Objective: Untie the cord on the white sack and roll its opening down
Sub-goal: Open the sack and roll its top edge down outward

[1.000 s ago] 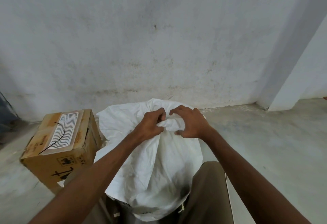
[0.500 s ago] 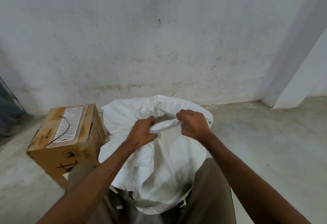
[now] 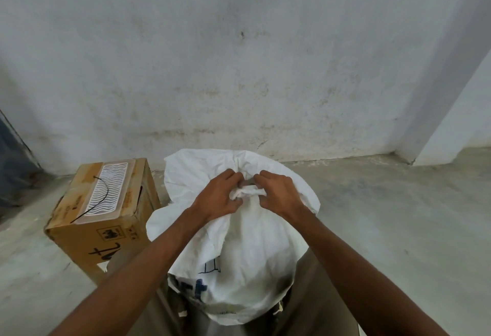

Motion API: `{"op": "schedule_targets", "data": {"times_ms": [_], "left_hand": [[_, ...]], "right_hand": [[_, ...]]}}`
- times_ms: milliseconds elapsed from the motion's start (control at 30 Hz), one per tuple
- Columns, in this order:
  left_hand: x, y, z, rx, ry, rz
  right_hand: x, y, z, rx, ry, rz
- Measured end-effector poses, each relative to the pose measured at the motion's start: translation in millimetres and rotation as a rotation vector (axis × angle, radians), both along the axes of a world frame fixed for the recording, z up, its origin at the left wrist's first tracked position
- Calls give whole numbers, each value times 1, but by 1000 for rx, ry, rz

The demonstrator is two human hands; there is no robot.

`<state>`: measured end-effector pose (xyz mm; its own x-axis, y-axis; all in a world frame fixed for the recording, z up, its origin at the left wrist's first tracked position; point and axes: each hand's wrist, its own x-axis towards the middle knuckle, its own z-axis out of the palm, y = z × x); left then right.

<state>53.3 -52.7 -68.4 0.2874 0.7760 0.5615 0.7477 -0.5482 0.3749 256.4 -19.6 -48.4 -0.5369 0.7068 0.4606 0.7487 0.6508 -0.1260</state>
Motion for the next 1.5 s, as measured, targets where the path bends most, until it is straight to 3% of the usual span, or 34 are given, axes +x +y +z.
{"op": "schedule_targets", "data": {"times_ms": [133,233,400,567,733,933,1033,1133,1267,1433,1500], "left_hand": [[-8,-14,-21,-293,-151,-130],[-8,-21,-30,-442,-257,-97],[4,-22,-34,-403,-335,-32],[10,-18,-46,-396,-223,-28],[-15,-7,-27,-176,-102,182],[-24,2,-3,422,470,165],[-31,9,-15,522,562,-52],[-30,11,-21,569,601,-74],[-25,9,-16,388,555,-141],[-38,-3,-24,-290,95,-167],[-43,-12,-32,-392,-35,-154]], "right_hand": [[3,-6,-12,48,-69,-6],[1,-8,-17,103,-66,-17],[0,-8,-26,79,27,-67],[-2,-4,-26,85,32,-101],[6,1,-24,162,-3,-111],[0,0,-25,183,23,-85],[1,4,-29,-19,82,14],[1,6,-25,-379,165,128],[-3,11,-17,-372,238,170],[-4,17,-17,-274,172,165],[-2,15,-21,-256,180,177]]}}
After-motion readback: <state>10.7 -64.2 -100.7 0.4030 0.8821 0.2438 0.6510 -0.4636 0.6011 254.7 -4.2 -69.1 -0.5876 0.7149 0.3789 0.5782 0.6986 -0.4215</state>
